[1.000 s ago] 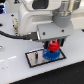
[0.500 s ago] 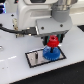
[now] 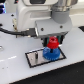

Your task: Insert the blue gear onto the right peg, followed by the red gear

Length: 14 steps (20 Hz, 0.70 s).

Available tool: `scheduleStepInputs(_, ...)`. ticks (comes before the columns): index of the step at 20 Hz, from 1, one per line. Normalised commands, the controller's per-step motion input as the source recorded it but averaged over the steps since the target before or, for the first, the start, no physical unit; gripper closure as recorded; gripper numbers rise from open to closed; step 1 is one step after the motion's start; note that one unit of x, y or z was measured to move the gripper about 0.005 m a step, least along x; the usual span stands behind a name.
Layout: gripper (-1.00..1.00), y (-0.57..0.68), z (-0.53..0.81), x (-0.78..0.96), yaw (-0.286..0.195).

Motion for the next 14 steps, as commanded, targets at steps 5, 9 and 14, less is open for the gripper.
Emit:
scheduleStepInputs(5, 1.0, -0.02, -0.02, 0.37, 0.0)
scheduleStepInputs(9, 1.0, -0.06, -0.02, 0.24, 0.0)
scheduleStepInputs(14, 1.0, 0.01, -0.19, 0.15, 0.0)
